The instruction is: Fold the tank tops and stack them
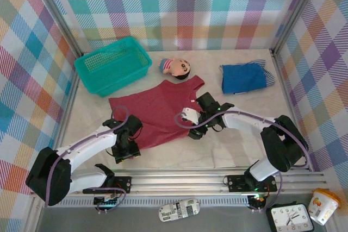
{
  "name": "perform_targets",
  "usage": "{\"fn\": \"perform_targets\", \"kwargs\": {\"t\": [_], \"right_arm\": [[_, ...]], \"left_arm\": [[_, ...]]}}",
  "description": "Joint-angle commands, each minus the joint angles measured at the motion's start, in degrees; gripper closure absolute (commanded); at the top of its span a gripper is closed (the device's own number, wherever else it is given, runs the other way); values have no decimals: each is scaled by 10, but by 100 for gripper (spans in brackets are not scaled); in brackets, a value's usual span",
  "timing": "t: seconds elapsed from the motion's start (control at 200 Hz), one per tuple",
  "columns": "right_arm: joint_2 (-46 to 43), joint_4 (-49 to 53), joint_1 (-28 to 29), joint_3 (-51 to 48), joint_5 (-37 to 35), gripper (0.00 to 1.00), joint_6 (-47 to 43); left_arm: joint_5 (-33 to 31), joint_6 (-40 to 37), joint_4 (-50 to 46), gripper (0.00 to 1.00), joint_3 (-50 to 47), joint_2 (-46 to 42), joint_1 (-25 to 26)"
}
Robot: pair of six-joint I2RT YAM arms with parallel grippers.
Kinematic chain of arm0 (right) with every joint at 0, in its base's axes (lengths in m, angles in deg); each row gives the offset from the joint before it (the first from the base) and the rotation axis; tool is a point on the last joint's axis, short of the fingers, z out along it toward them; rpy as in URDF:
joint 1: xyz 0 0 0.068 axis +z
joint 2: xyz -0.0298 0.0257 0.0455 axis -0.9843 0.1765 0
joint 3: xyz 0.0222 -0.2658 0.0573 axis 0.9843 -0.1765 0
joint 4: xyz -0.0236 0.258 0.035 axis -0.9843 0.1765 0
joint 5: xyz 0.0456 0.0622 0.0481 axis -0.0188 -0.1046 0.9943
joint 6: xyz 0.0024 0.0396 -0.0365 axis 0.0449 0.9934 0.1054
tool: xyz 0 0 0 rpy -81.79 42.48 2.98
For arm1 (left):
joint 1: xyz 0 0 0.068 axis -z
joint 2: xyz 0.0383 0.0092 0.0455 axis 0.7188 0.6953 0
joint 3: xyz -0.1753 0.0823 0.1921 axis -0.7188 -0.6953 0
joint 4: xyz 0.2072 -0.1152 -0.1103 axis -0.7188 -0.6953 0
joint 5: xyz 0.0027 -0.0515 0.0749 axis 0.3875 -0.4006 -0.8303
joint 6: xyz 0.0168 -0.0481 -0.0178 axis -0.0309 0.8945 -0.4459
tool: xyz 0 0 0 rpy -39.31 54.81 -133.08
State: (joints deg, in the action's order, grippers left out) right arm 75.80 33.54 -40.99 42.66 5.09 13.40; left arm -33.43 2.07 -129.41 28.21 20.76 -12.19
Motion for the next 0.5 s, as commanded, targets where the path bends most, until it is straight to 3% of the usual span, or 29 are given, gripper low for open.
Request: {"fn": "perform_targets", "kwargs": {"t": [0.0, 0.345, 0.495], "right_arm": [[30, -11, 17, -8, 4, 35, -45], [73, -40, 42, 6, -63, 41, -56], [78, -25, 43, 8, -75, 59, -51]], "left_arm": [[-5, 25, 27, 43, -12, 13, 8], [-88, -3, 34, 60, 7, 60, 8], [-105, -17, 29, 79, 13, 75, 8]]}}
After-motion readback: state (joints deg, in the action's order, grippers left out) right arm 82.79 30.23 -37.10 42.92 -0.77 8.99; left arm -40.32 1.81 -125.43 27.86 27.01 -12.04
